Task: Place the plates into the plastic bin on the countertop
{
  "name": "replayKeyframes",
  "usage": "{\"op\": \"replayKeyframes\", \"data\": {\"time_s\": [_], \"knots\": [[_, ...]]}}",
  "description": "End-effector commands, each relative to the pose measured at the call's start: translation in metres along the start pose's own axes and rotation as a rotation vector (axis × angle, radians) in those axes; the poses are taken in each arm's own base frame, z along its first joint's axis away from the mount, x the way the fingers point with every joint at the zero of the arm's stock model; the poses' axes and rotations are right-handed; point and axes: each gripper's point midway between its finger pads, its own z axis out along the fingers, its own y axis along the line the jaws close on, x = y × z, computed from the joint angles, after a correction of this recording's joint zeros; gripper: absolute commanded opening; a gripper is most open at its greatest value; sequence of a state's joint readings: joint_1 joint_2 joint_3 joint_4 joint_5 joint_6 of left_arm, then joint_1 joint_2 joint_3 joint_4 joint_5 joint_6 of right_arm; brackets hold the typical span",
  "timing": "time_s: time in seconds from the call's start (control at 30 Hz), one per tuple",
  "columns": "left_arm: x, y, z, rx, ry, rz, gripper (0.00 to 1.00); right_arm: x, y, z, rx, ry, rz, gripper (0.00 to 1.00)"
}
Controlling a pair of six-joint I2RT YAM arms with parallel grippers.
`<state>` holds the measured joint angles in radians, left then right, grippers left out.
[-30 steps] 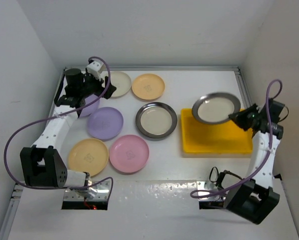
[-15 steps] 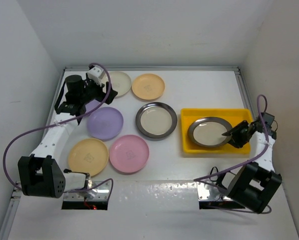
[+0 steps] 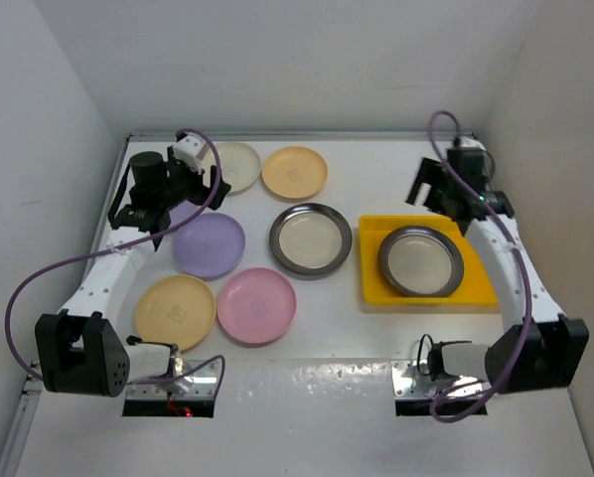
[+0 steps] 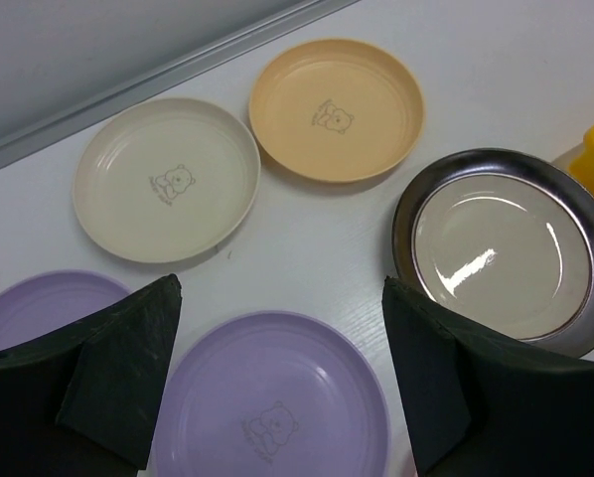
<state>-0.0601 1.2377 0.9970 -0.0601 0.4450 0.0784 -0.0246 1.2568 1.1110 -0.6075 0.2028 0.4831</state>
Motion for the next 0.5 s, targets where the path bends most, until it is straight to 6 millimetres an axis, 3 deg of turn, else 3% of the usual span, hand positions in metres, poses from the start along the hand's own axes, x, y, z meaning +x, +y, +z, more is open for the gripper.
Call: {"op": "replayKeyframes", "data": {"time_s": [0.0, 0.03, 0.07, 0.1, 0.13, 0.17, 0.2, 0.23, 0.27, 0.3, 0.33, 0.4, 0.47], "knots": [[-0.009, 0.003, -0.004, -0.019, -0.020, 0.027, 0.84, -0.009, 0.082, 0.011, -0.177, -0.036, -0.183, 0.89], [-0.008, 0.008, -0.004, -0.028, -0.010, 0.020, 0.84, 0.002, 0.116, 0.009, -0.340, 0.017, -0.231, 0.80], [-0.013, 0.008, -0.005, -0.029, -0.015, 0.022, 0.84, 0.036, 0.134, 0.042, -0.345, 0.136, -0.284, 0.75], [-0.008, 0.008, -0.003, -0.026, 0.001, 0.015, 0.85, 0.019, 0.166, 0.035, -0.430, 0.112, -0.303, 0.72], [-0.012, 0.009, -0.004, -0.027, -0.002, 0.030, 0.85, 0.051, 0.189, 0.049, -0.537, 0.230, -0.356, 0.76], [-0.010, 0.010, -0.005, -0.036, 0.009, 0.026, 0.85, 0.044, 0.205, 0.050, -0.568, 0.246, -0.367, 0.82], [-0.014, 0.015, -0.006, -0.048, 0.000, 0.027, 0.85, 0.069, 0.223, 0.087, -0.571, 0.348, -0.386, 0.87], [-0.012, 0.016, -0.007, -0.055, 0.011, 0.023, 0.85, 0.080, 0.237, 0.105, -0.580, 0.408, -0.398, 0.87], [-0.016, 0.019, -0.008, -0.066, 0.004, 0.036, 0.85, 0.076, 0.240, 0.092, -0.593, 0.433, -0.413, 0.88], [-0.014, 0.018, -0.008, -0.064, 0.012, 0.033, 0.85, 0.111, 0.241, 0.125, -0.566, 0.531, -0.423, 0.88], [-0.013, 0.023, -0.009, -0.082, 0.014, 0.030, 0.85, 0.096, 0.261, 0.123, -0.599, 0.495, -0.432, 0.87], [-0.011, 0.023, -0.010, -0.080, 0.023, 0.026, 0.85, 0.116, 0.260, 0.145, -0.575, 0.535, -0.438, 0.86], [-0.015, 0.027, -0.011, -0.091, 0.016, 0.027, 0.85, 0.117, 0.260, 0.153, -0.556, 0.527, -0.449, 0.82]]}}
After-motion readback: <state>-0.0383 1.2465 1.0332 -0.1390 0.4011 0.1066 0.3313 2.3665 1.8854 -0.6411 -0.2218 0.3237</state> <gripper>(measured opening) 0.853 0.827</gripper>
